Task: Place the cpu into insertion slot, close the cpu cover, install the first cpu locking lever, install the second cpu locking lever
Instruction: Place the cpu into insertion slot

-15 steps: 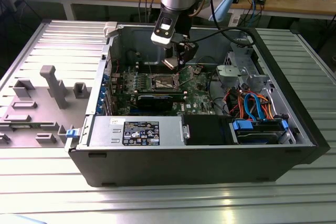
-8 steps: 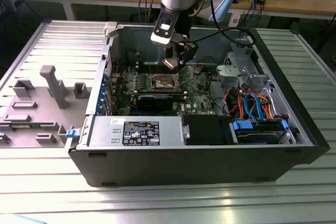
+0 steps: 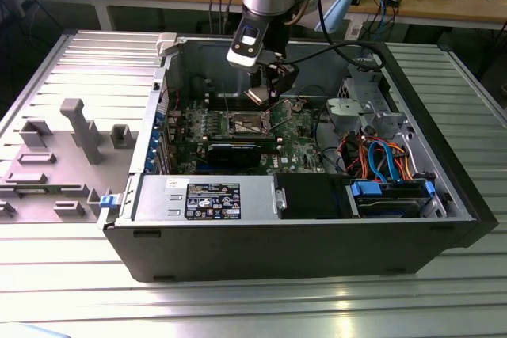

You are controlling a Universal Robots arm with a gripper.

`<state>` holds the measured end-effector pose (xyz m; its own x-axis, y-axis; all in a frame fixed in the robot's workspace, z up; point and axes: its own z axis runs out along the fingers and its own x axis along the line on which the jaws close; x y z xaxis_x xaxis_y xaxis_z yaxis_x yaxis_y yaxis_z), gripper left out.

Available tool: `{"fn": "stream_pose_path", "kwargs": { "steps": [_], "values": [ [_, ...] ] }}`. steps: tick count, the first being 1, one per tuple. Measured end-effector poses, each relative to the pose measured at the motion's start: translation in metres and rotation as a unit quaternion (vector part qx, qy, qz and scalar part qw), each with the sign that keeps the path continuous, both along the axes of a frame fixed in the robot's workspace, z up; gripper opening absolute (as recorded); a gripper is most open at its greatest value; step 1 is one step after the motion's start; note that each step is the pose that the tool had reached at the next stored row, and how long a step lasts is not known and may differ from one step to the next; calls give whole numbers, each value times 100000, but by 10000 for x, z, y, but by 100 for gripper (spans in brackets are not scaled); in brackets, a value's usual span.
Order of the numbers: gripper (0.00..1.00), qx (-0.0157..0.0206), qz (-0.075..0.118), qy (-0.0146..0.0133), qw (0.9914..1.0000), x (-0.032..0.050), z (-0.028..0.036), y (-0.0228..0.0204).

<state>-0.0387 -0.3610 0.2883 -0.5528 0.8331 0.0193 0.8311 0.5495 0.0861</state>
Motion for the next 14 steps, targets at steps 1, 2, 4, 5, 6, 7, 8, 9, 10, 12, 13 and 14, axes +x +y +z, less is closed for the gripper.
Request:
{"fn": "stream_pose_path", "kwargs": {
  "steps": [1,2,4,5,6,7,8,9,10,12,13,14],
  "values": [
    [55,-3,-90,2,100000,0,0,0],
    [55,-1,-159,3,100000,0,0,0],
    [55,-2,-314,2,100000,0,0,0],
    [55,-7,-412,4,99999,0,0,0],
    [55,-2,-474,3,99999,0,0,0],
    [55,-3,-530,2,99999,0,0,0],
    [55,-3,-626,2,99998,0,0,0],
    [55,-6,-680,4,99998,0,0,0],
    [55,-3,-717,2,99997,0,0,0],
    [55,-2,-798,4,99997,0,0,0],
    [55,-2,-1211,3,99993,0,-1,0],
    [55,-3,-1375,5,99991,0,-1,0]
  ]
}}
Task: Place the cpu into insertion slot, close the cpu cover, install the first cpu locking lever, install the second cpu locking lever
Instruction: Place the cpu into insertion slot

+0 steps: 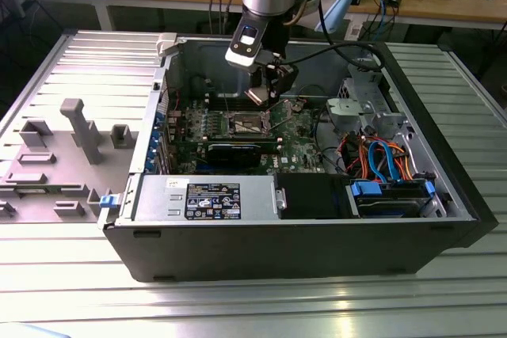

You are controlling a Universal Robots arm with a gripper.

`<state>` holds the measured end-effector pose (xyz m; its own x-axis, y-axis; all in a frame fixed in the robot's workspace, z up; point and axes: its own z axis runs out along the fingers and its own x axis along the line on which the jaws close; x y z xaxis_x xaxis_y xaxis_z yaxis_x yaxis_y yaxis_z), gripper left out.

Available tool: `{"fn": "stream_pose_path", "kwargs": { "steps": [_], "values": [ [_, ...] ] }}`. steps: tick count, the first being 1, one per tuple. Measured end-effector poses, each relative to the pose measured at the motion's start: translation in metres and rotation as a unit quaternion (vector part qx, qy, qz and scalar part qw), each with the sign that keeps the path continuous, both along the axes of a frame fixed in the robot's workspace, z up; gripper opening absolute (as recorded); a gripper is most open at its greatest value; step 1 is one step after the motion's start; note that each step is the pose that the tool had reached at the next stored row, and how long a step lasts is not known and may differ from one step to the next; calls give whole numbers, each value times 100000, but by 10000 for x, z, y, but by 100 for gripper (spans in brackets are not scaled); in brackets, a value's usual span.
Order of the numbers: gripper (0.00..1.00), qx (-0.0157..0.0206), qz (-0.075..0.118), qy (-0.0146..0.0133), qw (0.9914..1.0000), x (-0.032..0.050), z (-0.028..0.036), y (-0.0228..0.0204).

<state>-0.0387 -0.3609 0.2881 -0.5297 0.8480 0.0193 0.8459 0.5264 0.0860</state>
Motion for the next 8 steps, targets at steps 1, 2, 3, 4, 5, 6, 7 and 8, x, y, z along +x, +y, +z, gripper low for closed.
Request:
{"fn": "stream_pose_path", "kwargs": {
  "steps": [1,2,3,4,5,6,7,8],
  "values": [
    [55,-2,-281,0,100000,0,-1,0],
    [55,3,-486,-3,99999,0,-1,0],
    [55,0,-673,-4,99998,0,-1,0],
    [55,1,-817,0,99997,0,-2,0],
    [55,1,-924,-2,99996,0,-2,0],
    [55,1,-1095,-4,99994,0,-2,0],
    [55,2,-1186,-5,99993,0,-2,0],
    [55,1,-1337,-2,99991,0,-2,0]
  ]
}}
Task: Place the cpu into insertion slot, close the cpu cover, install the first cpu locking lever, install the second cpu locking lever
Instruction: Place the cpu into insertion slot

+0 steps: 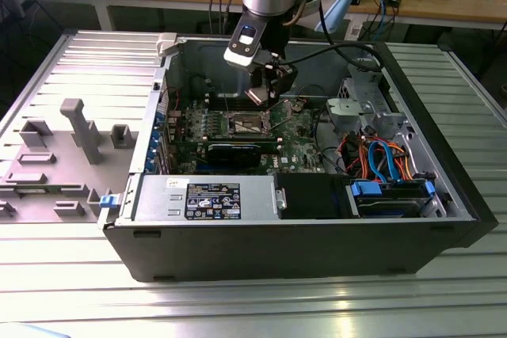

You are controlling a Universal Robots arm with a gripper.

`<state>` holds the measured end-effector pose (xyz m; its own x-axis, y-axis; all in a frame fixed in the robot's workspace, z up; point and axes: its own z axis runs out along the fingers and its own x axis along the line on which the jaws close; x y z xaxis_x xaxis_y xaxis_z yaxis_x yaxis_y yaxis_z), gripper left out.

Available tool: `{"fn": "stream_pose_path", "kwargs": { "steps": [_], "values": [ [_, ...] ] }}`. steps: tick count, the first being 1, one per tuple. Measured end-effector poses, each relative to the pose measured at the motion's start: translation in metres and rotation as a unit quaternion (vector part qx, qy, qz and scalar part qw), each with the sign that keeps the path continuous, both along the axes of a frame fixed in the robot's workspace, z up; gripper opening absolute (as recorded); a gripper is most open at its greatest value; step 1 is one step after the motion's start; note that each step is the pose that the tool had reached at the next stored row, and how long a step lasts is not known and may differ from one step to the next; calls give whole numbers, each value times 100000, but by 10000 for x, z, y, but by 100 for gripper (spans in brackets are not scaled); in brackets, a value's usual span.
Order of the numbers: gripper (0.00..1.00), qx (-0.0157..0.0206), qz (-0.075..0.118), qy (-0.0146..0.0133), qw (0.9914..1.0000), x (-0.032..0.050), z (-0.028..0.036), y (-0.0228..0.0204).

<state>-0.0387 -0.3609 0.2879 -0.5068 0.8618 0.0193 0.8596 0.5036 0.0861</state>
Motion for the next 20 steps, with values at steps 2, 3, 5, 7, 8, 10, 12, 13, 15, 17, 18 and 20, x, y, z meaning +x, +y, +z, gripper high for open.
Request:
{"fn": "stream_pose_path", "kwargs": {
  "steps": [2,3,5,7,8,10,12,13,15,17,18,20],
  "values": [
    [55,-1,-180,-1,100000,0,0,0],
    [55,-1,-236,-1,100000,0,0,0],
    [55,-2,-354,0,99999,0,0,0],
    [55,-1,-534,1,99999,0,0,0],
    [55,-1,-614,1,99998,0,-1,0],
    [55,0,-762,0,99997,0,-1,0],
    [55,-1,-885,0,99996,0,-1,0],
    [55,1,-969,-2,99995,0,-1,0],
    [55,0,-1064,-1,99994,0,-1,0],
    [55,-1,-1223,0,99993,0,-2,0],
    [55,-2,-1337,-1,99991,0,-2,0],
    [55,-2,-1452,2,99989,0,-2,0]
  ]
}}
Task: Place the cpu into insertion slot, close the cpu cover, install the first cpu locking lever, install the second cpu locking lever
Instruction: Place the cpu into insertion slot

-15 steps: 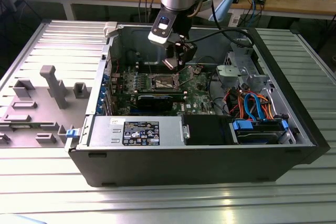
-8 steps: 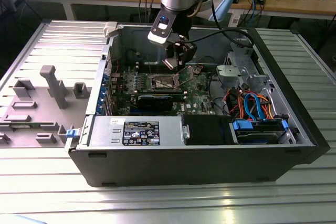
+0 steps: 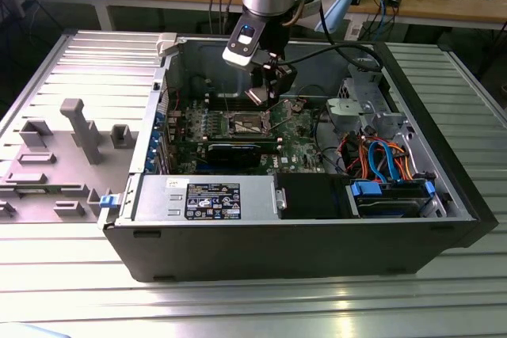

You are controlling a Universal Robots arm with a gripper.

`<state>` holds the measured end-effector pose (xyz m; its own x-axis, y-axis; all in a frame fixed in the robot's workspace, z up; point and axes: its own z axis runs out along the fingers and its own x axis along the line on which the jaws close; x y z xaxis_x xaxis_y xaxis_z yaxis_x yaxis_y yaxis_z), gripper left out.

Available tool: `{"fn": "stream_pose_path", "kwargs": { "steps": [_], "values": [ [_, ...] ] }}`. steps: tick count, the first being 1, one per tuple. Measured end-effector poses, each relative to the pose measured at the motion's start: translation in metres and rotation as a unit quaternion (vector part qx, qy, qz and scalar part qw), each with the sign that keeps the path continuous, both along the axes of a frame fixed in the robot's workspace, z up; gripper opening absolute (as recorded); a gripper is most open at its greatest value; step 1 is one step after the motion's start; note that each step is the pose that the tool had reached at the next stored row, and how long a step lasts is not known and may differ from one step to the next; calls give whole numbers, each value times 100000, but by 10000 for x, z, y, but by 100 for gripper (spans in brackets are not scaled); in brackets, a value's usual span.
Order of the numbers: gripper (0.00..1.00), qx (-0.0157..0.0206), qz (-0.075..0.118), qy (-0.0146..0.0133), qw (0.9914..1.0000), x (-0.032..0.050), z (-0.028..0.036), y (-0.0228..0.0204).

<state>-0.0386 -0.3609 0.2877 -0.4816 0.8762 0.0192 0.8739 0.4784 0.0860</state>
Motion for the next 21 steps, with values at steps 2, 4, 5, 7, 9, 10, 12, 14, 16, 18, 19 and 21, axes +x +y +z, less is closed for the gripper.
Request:
{"fn": "stream_pose_path", "kwargs": {
  "steps": [2,4,5,7,9,10,12,14,16,18,19,21],
  "values": [
    [55,1,-109,-2,100000,0,0,0],
    [55,1,-224,-1,100000,0,-1,0],
    [55,0,-283,-3,100000,0,-1,0],
    [55,0,-414,-1,99999,0,-1,0],
    [55,2,-511,-1,99999,0,-1,0],
    [55,1,-561,-1,99998,0,-1,0],
    [55,1,-656,-3,99998,0,-2,0],
    [55,1,-736,-4,99997,0,-2,0],
    [55,4,-935,-3,99996,0,-2,0],
    [55,2,-1061,-3,99994,0,-2,0],
    [55,3,-1105,-4,99994,0,-2,0],
    [55,0,-1251,-1,99992,0,-2,0]
  ]
}}
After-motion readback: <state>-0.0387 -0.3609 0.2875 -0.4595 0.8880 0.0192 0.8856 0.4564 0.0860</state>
